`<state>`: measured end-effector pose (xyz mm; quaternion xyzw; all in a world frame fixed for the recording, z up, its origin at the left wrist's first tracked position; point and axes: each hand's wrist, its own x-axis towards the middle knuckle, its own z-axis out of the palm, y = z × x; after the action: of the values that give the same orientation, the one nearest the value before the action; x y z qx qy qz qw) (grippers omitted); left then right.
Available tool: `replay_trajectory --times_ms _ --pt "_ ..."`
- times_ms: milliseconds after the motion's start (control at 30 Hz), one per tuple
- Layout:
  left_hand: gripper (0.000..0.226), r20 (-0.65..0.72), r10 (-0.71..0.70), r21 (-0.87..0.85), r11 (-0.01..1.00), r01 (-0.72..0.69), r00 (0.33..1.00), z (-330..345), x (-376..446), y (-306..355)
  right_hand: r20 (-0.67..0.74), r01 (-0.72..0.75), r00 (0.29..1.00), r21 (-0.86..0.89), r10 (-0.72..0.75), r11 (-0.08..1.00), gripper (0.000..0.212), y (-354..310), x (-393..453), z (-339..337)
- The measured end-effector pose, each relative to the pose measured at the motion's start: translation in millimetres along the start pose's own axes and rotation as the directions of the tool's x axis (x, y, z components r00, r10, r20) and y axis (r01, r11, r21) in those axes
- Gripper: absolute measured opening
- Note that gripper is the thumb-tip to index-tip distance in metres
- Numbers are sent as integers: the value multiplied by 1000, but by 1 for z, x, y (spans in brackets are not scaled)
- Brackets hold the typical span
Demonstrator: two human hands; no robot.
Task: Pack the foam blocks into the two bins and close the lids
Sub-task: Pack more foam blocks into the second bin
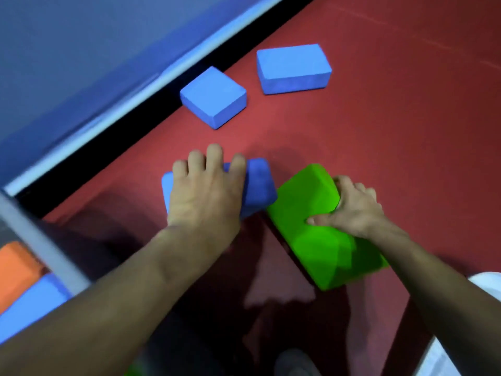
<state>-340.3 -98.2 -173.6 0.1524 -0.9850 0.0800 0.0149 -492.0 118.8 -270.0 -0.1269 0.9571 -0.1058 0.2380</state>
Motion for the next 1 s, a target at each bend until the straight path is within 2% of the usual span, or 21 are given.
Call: replay_trajectory --times_ms 67,133,300,367,500,567,667,767,900,1000 --pt "82 -68 -54 -4 999 54 996 -22 -16 -17 -138 122 984 47 -114 991 116 -24 -26 -9" --pt "78 -150 -87 2 996 88 985 -53 -33 -36 -210 226 958 147 -193 963 114 -50 -53 -28" --pt "74 -280 -171 35 981 188 944 -153 -96 -101 -365 473 853 243 -372 847 79 -130 -135 -103" --pt "73 -275 -212 48 971 234 938 -187 -135 -134 -375 541 822 277 -429 794 76 -165 -175 -129" --pt "71 -278 -350 27 928 371 895 -245 -241 -209 -292 686 727 264 -622 678 101 -237 -256 -157" --pt "72 -266 -445 37 882 470 855 -264 -301 -251 -257 728 684 293 -682 620 96 -281 -296 -156" --pt "76 -172 -627 60 763 644 759 -278 -403 -309 -186 803 574 319 -798 504 93 -355 -367 -130" --pt "79 -109 -762 83 632 770 638 -276 -502 -352 -128 861 465 298 -876 413 90 -420 -448 -75" --pt "76 -67 -868 79 487 870 492 -253 -602 -381 -46 856 354 417 -934 304 87 -481 -533 15" --pt "80 -27 -903 75 427 901 430 -221 -650 -395 12 833 306 481 -952 274 85 -506 -573 71"
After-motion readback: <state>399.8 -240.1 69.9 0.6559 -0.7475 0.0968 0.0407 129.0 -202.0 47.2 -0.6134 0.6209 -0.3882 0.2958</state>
